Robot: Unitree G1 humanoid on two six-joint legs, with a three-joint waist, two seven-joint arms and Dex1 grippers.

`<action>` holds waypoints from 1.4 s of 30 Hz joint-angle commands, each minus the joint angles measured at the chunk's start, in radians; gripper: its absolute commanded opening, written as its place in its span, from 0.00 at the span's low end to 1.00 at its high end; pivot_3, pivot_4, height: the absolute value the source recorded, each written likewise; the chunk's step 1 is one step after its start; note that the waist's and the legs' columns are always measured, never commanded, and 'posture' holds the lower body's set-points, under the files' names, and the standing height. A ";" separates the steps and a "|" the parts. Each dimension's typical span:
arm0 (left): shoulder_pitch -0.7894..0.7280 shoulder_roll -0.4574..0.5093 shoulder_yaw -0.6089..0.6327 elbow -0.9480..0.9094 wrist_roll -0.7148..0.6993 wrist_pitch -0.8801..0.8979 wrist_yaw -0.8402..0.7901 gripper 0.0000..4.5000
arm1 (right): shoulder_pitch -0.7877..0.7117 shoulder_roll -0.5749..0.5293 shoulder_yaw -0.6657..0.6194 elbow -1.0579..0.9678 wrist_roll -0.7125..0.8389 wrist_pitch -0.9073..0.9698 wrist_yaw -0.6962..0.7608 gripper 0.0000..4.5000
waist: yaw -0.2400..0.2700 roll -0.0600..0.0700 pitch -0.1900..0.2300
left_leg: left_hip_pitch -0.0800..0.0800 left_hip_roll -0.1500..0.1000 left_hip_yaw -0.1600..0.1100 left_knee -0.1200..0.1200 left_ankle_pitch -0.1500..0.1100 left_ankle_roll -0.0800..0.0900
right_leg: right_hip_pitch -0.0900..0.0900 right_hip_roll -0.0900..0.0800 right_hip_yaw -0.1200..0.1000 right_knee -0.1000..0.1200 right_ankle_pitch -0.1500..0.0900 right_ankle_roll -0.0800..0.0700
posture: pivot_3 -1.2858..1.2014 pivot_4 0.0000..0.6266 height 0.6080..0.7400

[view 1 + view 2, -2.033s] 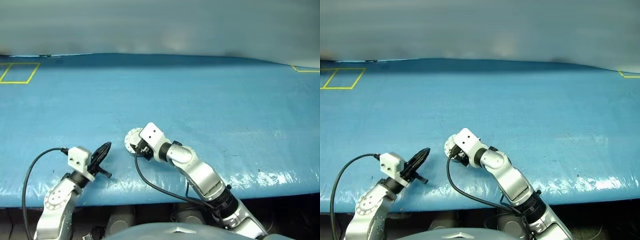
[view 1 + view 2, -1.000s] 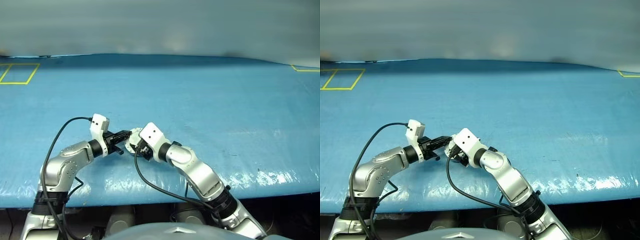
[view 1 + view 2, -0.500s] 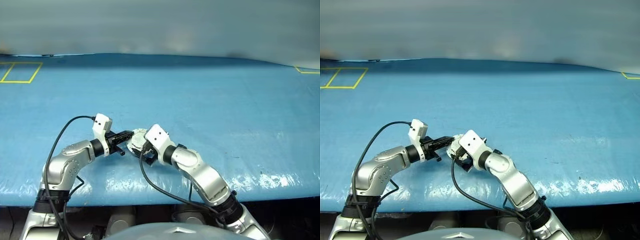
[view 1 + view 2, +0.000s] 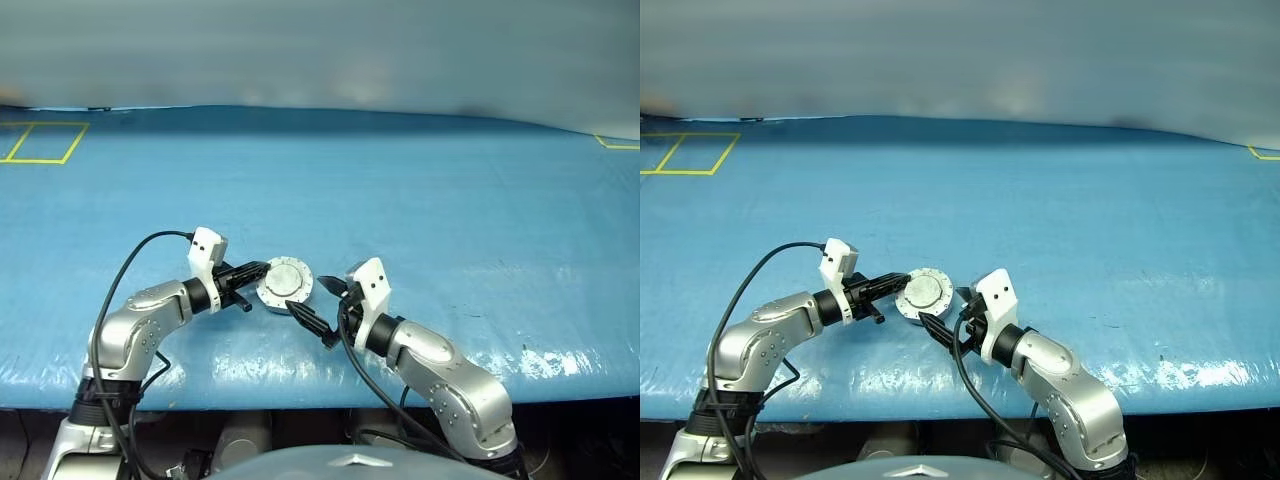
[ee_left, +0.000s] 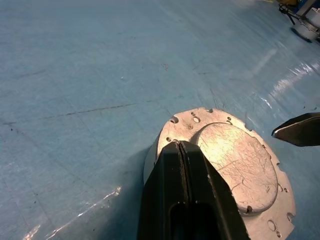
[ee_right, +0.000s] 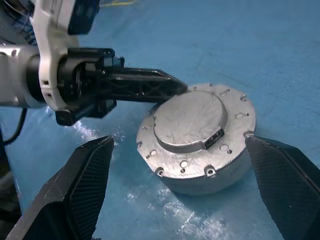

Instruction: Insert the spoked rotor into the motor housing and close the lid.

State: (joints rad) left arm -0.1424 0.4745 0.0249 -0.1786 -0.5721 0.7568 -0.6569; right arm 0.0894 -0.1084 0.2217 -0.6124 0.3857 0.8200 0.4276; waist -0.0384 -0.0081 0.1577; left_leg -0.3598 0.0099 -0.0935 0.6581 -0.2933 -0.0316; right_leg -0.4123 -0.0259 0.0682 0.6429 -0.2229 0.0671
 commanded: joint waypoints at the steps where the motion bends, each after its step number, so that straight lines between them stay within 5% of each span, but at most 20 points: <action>1: 0.006 -0.006 -0.020 -0.004 0.000 0.009 -0.014 0.00 | 0.015 0.074 -0.070 -0.008 0.102 0.062 -0.063 0.99 | 0.000 0.000 0.000 | 0.000 0.000 0.000 0.000 0.000 0.000 | 0.000 0.000 0.000 0.000 0.000 0.000 | 0.52 0.24 1.00; 13: 0.017 -0.010 -0.009 -0.020 -0.002 0.010 -0.003 0.00 | -0.036 0.295 -0.214 0.140 0.338 0.174 -0.261 0.99 | 0.000 0.001 0.001 | -0.001 0.000 0.000 -0.002 0.000 0.000 | -0.001 0.000 0.000 0.000 0.000 -0.001 | 0.52 0.24 1.00; 37: 0.024 -0.023 -0.010 -0.022 0.005 0.006 0.004 0.00 | -0.062 0.312 -0.244 0.432 0.897 0.138 -0.471 0.99 | -0.002 0.001 0.001 | -0.001 0.000 0.000 -0.002 0.000 0.000 | -0.001 0.000 0.000 0.000 0.000 -0.001 | 0.52 0.24 1.00; 42: 0.026 -0.025 -0.007 -0.022 0.006 0.005 0.007 0.00 | -0.055 0.283 -0.241 0.448 0.962 0.106 -0.493 0.70 | -0.001 0.002 0.001 | -0.001 0.000 0.000 -0.002 0.000 0.000 | -0.001 0.000 0.000 0.000 0.000 -0.001 | 0.52 0.24 1.00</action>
State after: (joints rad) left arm -0.1294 0.4558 0.0335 -0.1857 -0.5688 0.7541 -0.6533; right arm 0.0293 0.0784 -0.0233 -0.1479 1.3054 0.9385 -0.0627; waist -0.0398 -0.0066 0.1585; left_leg -0.3610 0.0097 -0.0931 0.6562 -0.2935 -0.0312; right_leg -0.4137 -0.0258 0.0687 0.6425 -0.2232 0.0663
